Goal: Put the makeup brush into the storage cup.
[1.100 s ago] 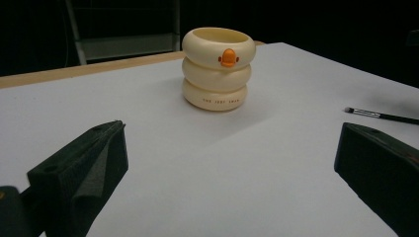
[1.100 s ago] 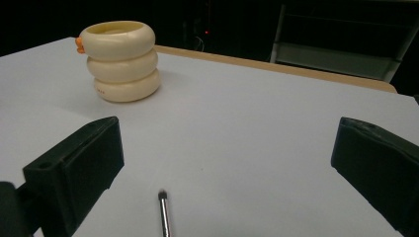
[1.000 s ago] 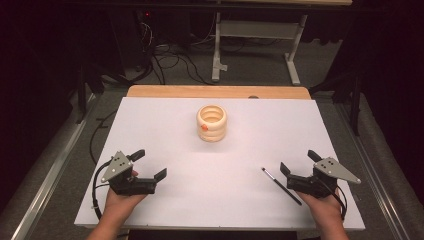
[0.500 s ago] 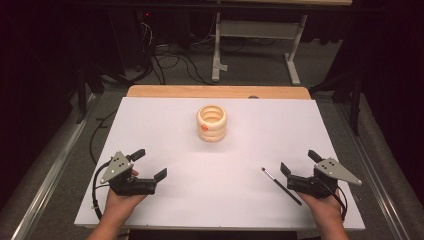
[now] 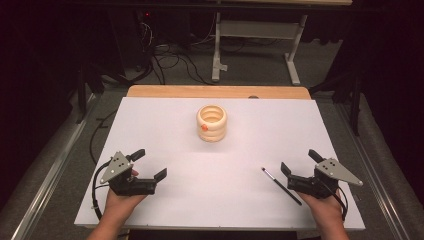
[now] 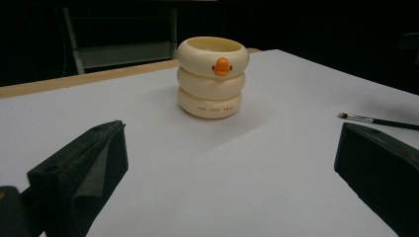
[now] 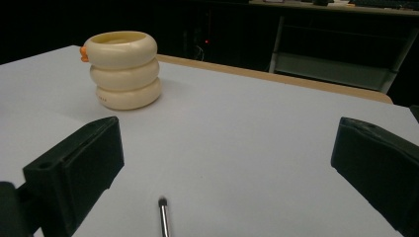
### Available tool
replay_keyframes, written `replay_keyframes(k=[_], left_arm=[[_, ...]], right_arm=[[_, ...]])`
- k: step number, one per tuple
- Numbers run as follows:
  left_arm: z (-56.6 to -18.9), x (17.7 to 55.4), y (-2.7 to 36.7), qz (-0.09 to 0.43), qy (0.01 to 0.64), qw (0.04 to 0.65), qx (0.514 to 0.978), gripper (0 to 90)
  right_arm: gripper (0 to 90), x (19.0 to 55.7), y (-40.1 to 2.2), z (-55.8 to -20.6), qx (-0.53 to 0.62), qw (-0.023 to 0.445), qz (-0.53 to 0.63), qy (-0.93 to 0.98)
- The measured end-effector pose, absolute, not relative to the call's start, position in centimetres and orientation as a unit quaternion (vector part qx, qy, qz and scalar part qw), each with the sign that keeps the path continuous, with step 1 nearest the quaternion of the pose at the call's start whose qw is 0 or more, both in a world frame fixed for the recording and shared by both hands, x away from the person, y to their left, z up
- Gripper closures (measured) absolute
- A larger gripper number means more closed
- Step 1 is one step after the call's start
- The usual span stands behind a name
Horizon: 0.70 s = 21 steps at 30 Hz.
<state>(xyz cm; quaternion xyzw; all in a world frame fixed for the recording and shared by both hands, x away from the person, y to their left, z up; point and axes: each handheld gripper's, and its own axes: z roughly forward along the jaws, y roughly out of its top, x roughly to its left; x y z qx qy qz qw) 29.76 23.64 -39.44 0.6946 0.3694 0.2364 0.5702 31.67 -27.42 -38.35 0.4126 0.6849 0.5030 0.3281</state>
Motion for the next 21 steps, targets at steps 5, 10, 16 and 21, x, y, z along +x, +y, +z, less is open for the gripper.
replay_keyframes(k=[5, 10, 16, 21], left_arm=[[-39.43, 29.75, 23.64, 0.236, 0.369, 0.570, 0.695, 0.7], [-39.41, 29.72, 23.64, 0.237, 0.368, 0.571, 0.695, 0.7], [-39.42, 29.75, 23.61, 0.236, 0.367, 0.571, 0.695, 0.7], [-39.39, 29.71, 23.62, 0.236, 0.367, 0.571, 0.695, 0.7]], right_arm=[[1.1, 31.64, -27.41, -38.27, 0.412, 0.331, 0.502, 0.685], [1.1, 31.64, -27.34, -38.28, 0.410, 0.334, 0.496, 0.688], [1.1, 31.77, -27.17, -38.39, 0.407, 0.336, 0.484, 0.698], [1.1, 31.84, -27.08, -38.43, 0.415, 0.330, 0.467, 0.707]])
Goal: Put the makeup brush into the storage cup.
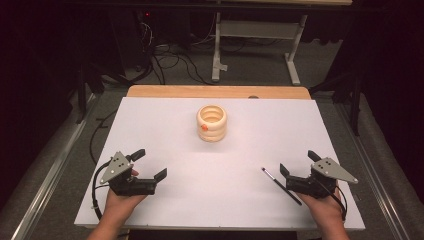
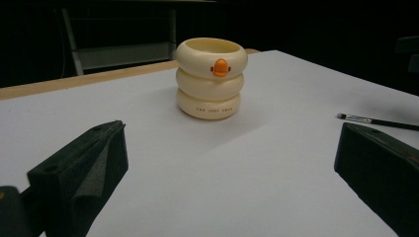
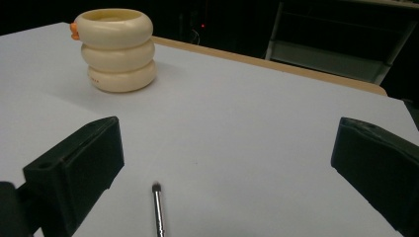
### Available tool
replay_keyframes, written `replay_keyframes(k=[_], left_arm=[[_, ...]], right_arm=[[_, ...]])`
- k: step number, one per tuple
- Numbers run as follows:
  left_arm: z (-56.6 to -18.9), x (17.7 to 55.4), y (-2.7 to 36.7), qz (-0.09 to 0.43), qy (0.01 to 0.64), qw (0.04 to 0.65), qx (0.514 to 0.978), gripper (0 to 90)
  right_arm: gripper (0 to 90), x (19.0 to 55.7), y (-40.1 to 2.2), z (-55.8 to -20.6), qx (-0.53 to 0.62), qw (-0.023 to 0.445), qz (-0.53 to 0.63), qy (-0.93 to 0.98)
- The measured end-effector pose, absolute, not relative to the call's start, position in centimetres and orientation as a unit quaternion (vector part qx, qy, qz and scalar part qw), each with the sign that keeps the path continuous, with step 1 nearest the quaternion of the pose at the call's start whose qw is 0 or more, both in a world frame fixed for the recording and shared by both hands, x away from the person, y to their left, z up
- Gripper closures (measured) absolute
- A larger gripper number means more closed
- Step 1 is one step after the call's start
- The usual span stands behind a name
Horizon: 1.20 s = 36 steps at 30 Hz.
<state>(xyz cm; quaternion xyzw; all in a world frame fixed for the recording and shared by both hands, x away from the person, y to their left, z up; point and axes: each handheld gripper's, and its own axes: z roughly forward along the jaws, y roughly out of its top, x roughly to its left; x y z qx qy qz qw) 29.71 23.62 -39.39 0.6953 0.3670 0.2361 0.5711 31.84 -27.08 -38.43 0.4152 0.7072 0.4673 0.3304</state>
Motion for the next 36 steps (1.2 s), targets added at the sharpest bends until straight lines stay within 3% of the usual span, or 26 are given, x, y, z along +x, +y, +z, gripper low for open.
replay_keyframes(k=[36], left_arm=[[-39.33, 29.67, 23.69, 0.235, 0.366, 0.573, 0.695, 0.7]], right_arm=[[1.1, 32.57, -27.32, -39.15, 0.444, 0.309, 0.400, 0.740]])
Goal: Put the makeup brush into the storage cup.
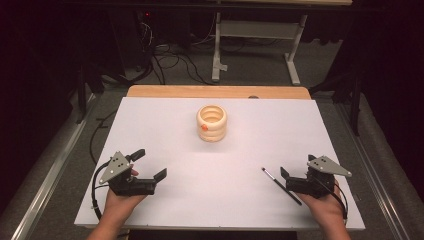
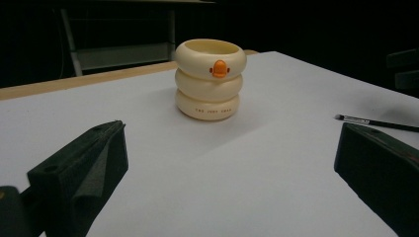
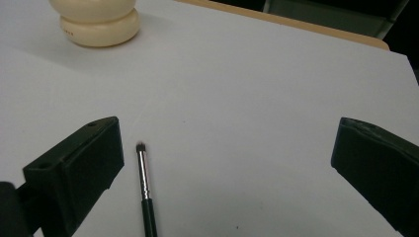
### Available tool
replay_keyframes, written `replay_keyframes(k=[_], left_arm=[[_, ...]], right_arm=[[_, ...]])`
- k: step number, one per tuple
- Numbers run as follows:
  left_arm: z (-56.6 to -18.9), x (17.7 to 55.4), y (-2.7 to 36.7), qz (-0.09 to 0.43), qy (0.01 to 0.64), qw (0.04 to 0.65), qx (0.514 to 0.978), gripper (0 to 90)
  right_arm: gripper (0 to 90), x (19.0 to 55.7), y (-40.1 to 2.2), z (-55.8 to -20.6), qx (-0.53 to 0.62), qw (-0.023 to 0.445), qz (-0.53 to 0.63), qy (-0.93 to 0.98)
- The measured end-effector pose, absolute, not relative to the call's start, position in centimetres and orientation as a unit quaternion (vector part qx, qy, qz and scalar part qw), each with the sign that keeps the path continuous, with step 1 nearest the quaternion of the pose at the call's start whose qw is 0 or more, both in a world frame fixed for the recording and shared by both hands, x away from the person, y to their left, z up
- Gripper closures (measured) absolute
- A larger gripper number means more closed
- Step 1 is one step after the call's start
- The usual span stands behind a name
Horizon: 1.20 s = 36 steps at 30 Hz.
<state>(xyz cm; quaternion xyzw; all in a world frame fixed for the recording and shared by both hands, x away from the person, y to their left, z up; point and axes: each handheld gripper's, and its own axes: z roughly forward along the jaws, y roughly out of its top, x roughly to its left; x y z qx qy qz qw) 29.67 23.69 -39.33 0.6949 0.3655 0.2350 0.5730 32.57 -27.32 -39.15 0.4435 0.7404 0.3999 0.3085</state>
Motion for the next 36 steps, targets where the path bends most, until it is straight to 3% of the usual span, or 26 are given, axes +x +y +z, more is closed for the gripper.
replay_keyframes(k=[36], left_arm=[[-39.4, 29.7, 23.7, 0.231, 0.365, 0.575, 0.695, 0.7]], right_arm=[[1.1, 33.3, -26.7, -40.6, 0.453, 0.265, 0.321, 0.788]])
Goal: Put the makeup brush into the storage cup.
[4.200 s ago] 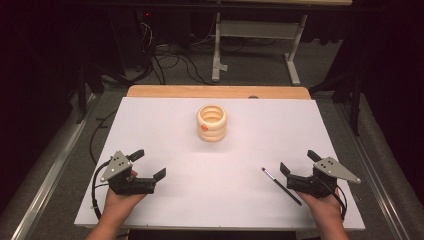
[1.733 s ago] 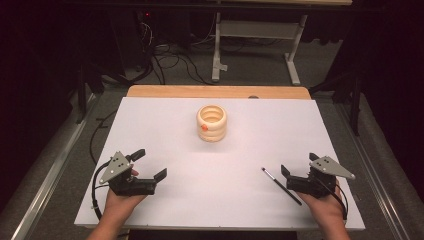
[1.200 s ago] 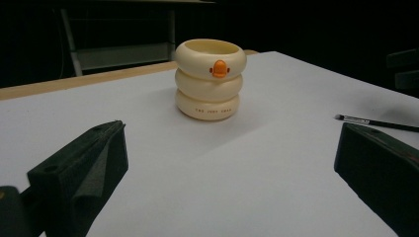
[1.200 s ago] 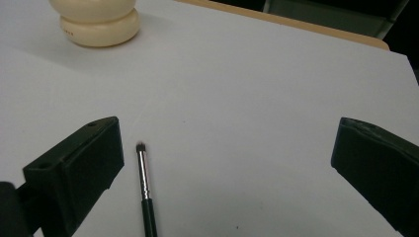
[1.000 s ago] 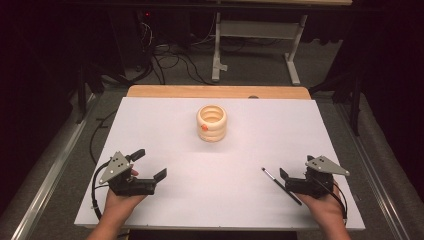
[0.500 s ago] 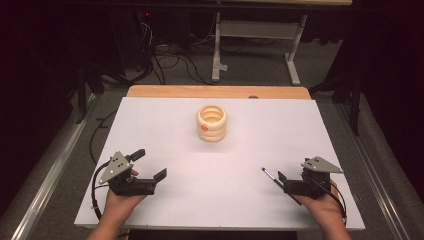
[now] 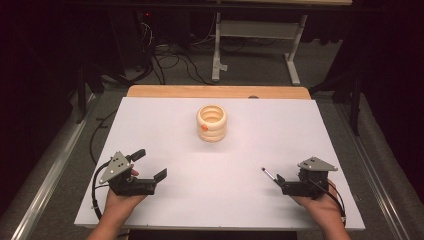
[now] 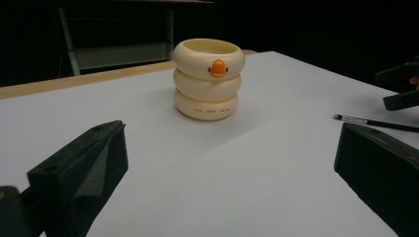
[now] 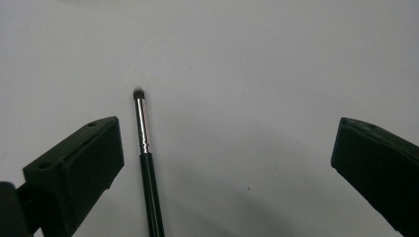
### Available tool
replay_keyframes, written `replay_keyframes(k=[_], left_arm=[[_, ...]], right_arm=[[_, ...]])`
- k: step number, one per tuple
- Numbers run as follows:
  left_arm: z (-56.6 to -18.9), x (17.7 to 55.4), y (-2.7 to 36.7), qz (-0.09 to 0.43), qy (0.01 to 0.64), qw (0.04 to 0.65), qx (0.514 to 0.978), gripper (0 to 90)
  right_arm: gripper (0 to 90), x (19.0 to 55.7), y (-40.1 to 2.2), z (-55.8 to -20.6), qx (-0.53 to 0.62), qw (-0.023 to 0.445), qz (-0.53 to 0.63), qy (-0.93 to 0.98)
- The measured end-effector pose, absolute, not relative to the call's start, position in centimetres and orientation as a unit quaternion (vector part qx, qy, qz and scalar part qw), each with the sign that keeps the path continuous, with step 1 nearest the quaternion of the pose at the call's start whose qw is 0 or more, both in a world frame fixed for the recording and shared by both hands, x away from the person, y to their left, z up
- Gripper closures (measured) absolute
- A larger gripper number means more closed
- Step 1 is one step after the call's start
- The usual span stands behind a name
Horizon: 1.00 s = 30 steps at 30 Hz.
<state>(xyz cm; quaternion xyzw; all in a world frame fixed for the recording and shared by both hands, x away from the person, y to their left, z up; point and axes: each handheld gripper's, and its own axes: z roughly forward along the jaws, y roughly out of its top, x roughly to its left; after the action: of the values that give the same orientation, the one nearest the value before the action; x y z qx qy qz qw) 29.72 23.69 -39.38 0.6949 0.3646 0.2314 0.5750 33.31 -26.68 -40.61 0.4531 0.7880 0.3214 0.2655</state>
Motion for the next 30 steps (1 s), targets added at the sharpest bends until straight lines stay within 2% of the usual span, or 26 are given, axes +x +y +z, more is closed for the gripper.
replay_keyframes(k=[11, 30], left_arm=[[-39.4, 29.7, 23.6, 0.229, 0.365, 0.577, 0.694, 0.7], [-39.2, 29.3, 23.6, 0.225, 0.358, 0.585, 0.693, 0.7]], right_arm=[[1.2, 33.5, -26.7, -40.8, 0.458, 0.266, 0.300, 0.794], [1.3, 34.5, -26.2, -39.7, 0.462, 0.206, 0.255, 0.824]])
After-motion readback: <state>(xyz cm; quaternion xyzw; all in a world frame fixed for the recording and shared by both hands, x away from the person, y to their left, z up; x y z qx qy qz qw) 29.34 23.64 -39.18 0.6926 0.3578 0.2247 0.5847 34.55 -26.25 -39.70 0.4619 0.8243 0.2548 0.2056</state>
